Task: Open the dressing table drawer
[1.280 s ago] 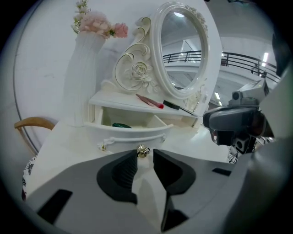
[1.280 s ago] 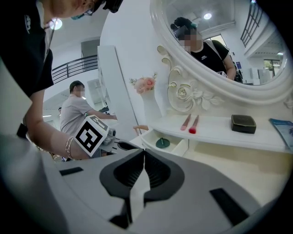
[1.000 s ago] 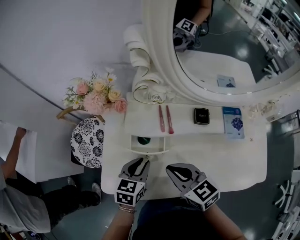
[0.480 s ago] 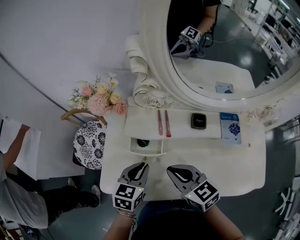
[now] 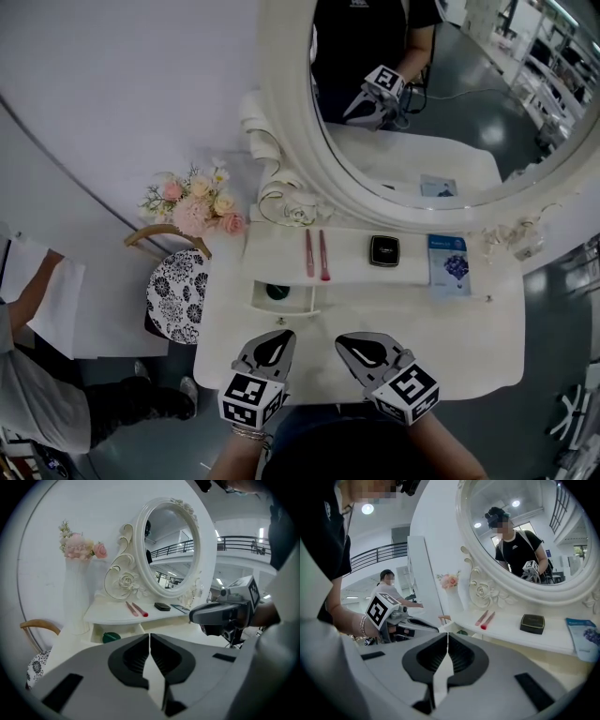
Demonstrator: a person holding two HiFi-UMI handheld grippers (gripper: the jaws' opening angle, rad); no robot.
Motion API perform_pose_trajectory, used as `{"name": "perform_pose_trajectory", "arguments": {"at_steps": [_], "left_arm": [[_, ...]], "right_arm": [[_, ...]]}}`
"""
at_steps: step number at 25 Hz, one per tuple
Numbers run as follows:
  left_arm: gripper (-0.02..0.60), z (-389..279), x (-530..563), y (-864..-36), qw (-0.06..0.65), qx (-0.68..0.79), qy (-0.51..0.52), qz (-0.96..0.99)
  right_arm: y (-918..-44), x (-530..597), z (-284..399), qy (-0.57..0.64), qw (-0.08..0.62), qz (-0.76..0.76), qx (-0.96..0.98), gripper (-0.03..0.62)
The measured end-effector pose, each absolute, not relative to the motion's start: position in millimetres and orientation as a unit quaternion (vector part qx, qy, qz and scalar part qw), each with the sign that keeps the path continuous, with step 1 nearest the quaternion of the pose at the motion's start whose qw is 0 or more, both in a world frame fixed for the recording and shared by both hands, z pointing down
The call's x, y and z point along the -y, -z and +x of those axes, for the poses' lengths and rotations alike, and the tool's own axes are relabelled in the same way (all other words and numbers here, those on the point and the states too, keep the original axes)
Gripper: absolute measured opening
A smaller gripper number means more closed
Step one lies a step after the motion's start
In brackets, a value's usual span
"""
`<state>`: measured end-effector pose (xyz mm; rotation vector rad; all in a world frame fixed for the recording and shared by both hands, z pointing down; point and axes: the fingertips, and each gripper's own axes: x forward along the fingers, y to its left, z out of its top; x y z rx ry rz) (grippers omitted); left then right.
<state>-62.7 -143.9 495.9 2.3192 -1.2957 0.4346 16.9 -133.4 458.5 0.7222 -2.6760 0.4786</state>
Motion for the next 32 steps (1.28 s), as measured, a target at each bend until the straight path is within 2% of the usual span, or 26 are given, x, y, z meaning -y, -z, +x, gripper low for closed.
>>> {"name": "perform_pose_trajectory", "arguments": {"at_steps": [32], "left_arm": [[0.018, -32, 148, -430, 0.182, 0.46, -0.139, 0.858]], "right_arm": [[-396, 154, 83, -0.126, 0.12, 0.291, 0.941, 0.02]]}}
